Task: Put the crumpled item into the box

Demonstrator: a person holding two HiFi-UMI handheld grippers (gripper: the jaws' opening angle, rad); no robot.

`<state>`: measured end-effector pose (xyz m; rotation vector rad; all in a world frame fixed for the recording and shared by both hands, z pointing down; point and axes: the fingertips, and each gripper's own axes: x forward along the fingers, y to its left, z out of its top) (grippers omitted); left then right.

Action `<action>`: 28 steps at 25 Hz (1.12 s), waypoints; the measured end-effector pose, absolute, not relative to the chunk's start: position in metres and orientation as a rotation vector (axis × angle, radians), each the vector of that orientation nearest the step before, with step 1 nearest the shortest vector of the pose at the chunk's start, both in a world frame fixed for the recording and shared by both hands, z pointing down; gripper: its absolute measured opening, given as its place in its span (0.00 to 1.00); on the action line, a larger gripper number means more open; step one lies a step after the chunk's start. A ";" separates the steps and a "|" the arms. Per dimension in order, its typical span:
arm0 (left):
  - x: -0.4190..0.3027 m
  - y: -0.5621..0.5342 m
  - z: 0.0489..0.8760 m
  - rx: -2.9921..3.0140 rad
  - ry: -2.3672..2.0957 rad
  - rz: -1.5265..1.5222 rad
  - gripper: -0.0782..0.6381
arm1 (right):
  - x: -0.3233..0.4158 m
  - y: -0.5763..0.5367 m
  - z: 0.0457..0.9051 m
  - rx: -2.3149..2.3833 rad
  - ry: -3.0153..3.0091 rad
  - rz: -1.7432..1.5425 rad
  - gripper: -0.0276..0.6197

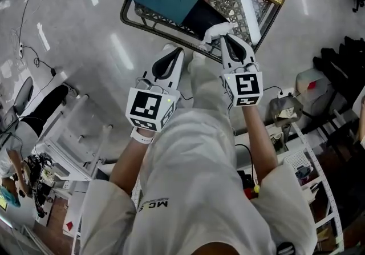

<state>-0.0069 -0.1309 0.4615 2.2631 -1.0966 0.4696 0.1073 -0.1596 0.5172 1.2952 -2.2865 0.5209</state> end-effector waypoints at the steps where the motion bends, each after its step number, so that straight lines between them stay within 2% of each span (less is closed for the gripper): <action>1: -0.006 -0.132 0.466 2.257 -1.095 0.472 0.14 | 0.108 -0.161 0.525 1.289 -2.277 0.522 0.07; 21: -0.009 -0.119 0.502 2.210 -1.060 0.499 0.14 | 0.101 -0.163 0.658 1.185 -2.003 0.613 0.07; 28: -0.008 -0.110 0.501 2.219 -1.038 0.506 0.14 | 0.110 -0.164 0.677 1.176 -1.905 0.590 0.07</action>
